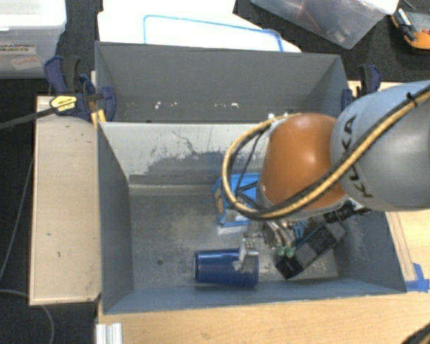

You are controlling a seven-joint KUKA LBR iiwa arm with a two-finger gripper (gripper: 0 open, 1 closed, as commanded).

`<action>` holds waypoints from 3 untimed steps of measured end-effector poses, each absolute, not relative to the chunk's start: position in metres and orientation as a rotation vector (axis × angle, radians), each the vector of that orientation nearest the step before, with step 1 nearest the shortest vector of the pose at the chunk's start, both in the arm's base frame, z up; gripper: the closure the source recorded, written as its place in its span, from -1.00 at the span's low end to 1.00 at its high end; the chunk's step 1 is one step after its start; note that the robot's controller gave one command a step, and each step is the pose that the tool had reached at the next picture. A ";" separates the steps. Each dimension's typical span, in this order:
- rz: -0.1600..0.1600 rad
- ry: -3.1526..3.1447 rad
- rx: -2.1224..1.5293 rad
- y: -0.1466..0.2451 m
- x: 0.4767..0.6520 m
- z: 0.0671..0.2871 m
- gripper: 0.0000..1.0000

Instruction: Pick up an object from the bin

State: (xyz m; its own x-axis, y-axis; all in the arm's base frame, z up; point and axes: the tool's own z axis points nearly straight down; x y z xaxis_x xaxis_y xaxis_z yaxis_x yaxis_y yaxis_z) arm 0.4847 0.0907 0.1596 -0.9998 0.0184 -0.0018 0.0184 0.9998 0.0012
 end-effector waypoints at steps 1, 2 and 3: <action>0.002 3.140 0.029 0.091 0.485 0.160 -1.00; 0.008 3.131 -0.174 0.072 0.479 0.086 -1.00; 0.003 3.130 -0.188 0.073 0.480 0.096 1.00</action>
Offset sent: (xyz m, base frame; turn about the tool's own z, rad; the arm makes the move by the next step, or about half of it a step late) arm -0.0087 -0.0248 -0.0896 -0.1442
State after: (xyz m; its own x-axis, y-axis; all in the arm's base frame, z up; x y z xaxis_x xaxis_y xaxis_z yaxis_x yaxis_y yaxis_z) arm 0.4795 0.0735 0.0956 -0.9928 -0.1194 -0.0064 -0.1194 0.9928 0.0016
